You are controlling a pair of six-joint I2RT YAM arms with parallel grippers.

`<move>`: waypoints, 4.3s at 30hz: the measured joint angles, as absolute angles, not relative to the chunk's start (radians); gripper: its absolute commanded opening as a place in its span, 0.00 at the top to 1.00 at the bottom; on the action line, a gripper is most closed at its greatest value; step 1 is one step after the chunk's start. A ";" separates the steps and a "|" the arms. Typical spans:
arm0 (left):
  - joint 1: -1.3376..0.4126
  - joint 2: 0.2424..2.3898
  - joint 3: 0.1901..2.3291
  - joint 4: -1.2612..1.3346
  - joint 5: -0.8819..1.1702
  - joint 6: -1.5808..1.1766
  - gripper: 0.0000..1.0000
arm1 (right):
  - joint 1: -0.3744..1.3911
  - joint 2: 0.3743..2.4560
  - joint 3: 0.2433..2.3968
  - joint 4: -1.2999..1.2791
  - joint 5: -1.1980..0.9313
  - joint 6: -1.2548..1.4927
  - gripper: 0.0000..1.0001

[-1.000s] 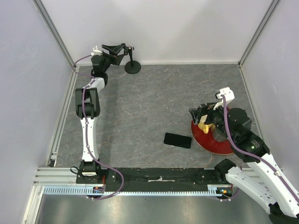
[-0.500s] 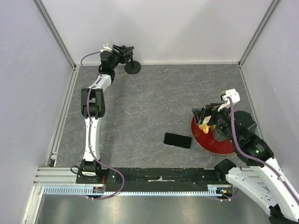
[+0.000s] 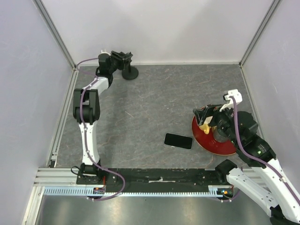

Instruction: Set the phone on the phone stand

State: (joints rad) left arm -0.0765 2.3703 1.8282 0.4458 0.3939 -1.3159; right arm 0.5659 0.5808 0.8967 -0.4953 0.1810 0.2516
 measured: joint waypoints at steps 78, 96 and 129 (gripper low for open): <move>-0.459 0.294 0.473 -0.385 0.043 -0.790 0.09 | 1.043 1.635 1.102 0.170 0.511 0.333 0.91; -0.459 0.486 0.350 -0.181 0.206 -0.888 0.11 | 1.032 1.617 1.111 0.072 0.450 0.296 0.02; -0.799 1.627 0.950 0.001 0.378 -0.589 0.47 | 1.141 0.831 0.423 -0.553 0.654 1.386 0.54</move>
